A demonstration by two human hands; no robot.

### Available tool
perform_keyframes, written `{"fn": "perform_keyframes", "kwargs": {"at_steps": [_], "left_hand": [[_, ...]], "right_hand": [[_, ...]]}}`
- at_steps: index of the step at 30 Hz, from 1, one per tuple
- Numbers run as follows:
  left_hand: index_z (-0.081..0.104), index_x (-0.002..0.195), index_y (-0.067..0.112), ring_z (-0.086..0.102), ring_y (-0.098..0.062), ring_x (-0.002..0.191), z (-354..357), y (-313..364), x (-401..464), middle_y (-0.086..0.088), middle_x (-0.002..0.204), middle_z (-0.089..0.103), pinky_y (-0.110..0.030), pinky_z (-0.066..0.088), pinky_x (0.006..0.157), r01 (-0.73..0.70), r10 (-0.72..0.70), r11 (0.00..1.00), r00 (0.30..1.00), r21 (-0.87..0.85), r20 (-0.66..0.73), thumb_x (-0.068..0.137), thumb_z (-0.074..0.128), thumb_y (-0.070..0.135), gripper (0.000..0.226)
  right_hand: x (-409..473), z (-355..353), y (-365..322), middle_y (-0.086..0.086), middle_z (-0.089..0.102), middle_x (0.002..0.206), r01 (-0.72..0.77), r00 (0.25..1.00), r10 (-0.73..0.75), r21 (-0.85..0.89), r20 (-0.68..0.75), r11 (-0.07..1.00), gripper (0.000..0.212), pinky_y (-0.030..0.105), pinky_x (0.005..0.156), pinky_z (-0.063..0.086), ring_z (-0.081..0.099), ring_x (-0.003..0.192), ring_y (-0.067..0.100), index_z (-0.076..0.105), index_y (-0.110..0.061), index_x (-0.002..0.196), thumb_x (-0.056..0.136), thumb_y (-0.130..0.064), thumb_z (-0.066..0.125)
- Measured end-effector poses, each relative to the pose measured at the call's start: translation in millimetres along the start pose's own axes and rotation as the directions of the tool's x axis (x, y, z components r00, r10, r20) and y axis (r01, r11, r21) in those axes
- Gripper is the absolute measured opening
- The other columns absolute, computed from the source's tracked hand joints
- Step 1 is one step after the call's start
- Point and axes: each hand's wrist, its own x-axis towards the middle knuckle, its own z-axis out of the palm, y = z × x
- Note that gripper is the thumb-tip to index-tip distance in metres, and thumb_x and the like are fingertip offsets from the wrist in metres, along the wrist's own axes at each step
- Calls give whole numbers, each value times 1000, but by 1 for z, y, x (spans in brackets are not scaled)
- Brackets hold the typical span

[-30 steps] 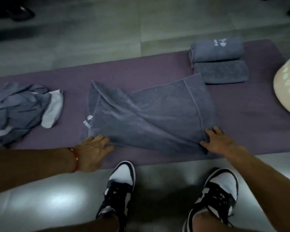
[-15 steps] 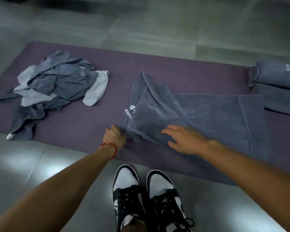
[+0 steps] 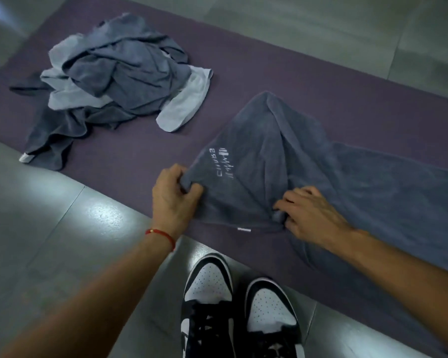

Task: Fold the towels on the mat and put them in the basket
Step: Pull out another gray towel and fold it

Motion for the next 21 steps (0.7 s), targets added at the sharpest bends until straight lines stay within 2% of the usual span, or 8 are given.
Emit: {"fn": "perform_keyframes", "kwargs": {"at_steps": [3, 6, 8, 10, 13, 15, 18, 21], "left_hand": [[58, 89, 21, 54, -16, 84, 20, -9, -25, 3, 95, 60, -38, 49, 75, -189, 165, 980, 949, 66, 269, 68, 60, 31, 23], [58, 122, 40, 45, -26, 116, 40, -24, -41, 2, 143, 42, -44, 46, 90, -427, 215, 846, 821, 320, 528, 67, 54, 43, 55], [59, 120, 41, 46, -25, 115, 42, -28, -44, 7, 142, 45, -45, 47, 87, -411, 213, 859, 830, 306, 516, 72, 49, 36, 49], [61, 111, 31, 53, -21, 104, 40, -30, -45, 7, 126, 55, -44, 51, 83, -367, 230, 904, 851, 222, 472, 76, 48, 30, 38], [56, 112, 22, 54, -15, 93, 35, -29, -40, 3, 115, 51, -32, 53, 79, -287, 195, 946, 875, 150, 444, 77, 67, 24, 37], [54, 113, 21, 54, -14, 90, 33, -27, -36, 3, 111, 50, -29, 52, 77, -254, 167, 954, 891, 159, 422, 75, 72, 20, 42], [55, 107, 21, 57, -14, 81, 29, -28, -27, 4, 98, 59, -33, 53, 72, -218, 153, 960, 935, 177, 319, 73, 67, 8, 38], [58, 103, 21, 59, -15, 80, 20, -33, -19, 5, 95, 63, -29, 52, 71, -185, 141, 962, 967, 203, 212, 72, 63, 3, 36]], "right_hand": [[14, -25, 5, -13, 58, 98, 32, 975, -32, 3, 219, 999, 46, 33, 89, 39, 56, 94, 11, 67, -35, 105, 84, -58, 34], [57, -52, -1, -8, 60, 105, -25, 991, 14, 82, 131, 996, 54, 38, 88, 46, 61, 98, 15, 67, -31, 107, 89, -61, 25], [90, -62, 1, -3, 58, 121, -59, 998, 57, 147, 17, 987, 46, 42, 91, 49, 60, 110, 22, 63, -26, 121, 97, -50, 32], [122, -66, 0, 0, 47, 145, -50, 999, 47, 139, 22, 989, 43, 46, 104, 42, 49, 130, 24, 51, -23, 141, 103, -39, 38], [161, -63, -10, -3, 13, 167, 56, 983, -62, 41, 170, 998, 56, 50, 120, 23, 15, 153, 21, 25, -28, 157, 104, -29, 44], [175, -59, -22, -3, 10, 167, 170, 948, -151, -43, 280, 985, 73, 52, 124, 8, 3, 155, 20, 11, -31, 160, 100, -12, 49], [181, -59, -35, 8, 51, 137, 214, 943, -151, -195, 298, 957, 74, 52, 124, 4, 40, 138, 28, 25, -26, 154, 90, 0, 52], [178, -63, -34, 9, 59, 117, 157, 953, -71, -279, 294, 947, 52, 46, 112, 28, 59, 109, 32, 46, -19, 138, 88, -7, 57]]}}
